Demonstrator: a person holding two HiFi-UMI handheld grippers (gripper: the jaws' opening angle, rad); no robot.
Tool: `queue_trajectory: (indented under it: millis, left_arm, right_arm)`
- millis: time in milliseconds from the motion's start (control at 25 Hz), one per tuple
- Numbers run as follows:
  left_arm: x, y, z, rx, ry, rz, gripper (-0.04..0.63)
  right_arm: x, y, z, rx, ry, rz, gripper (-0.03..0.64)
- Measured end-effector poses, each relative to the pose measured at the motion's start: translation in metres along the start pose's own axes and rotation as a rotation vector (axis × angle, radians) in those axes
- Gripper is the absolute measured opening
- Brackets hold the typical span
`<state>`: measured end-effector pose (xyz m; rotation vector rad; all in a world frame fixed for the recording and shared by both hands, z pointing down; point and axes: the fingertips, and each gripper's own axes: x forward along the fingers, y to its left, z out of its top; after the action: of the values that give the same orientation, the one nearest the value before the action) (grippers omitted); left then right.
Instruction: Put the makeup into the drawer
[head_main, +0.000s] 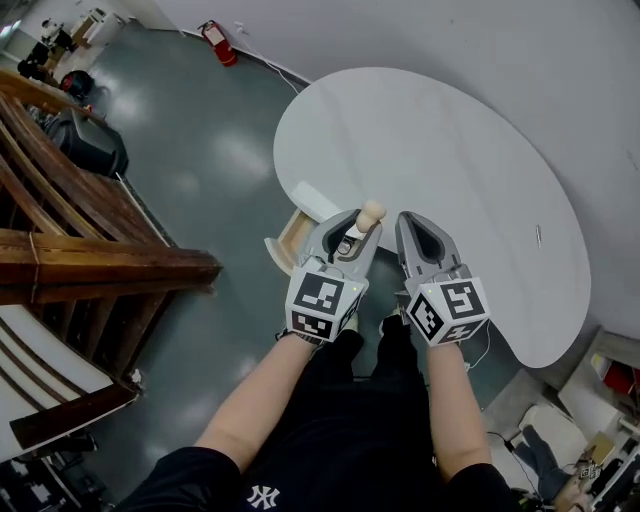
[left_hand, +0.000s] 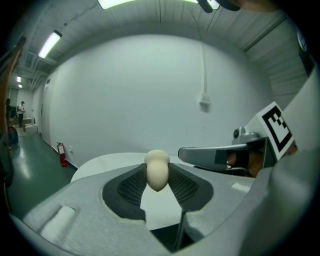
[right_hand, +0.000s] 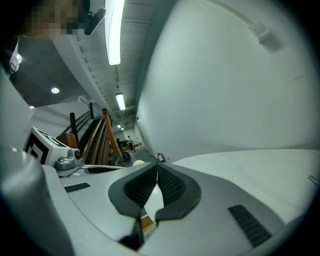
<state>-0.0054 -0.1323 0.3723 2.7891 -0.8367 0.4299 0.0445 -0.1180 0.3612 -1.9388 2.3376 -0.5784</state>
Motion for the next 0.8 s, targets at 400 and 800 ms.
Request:
queue_trajectory:
  millis: [400, 800]
  left_arm:
    - [-0.036, 0.052, -0.043, -0.056, 0.037, 0.106, 0.141]
    - [-0.050, 0.086, -0.111, -0.125, 0.096, 0.185, 0.141]
  right_arm:
    - [0.043, 0.053, -0.038, -0.009, 0.071, 0.109, 0.016]
    - [0.070, 0.073, -0.099, 0.004, 0.156, 0.178, 0.015]
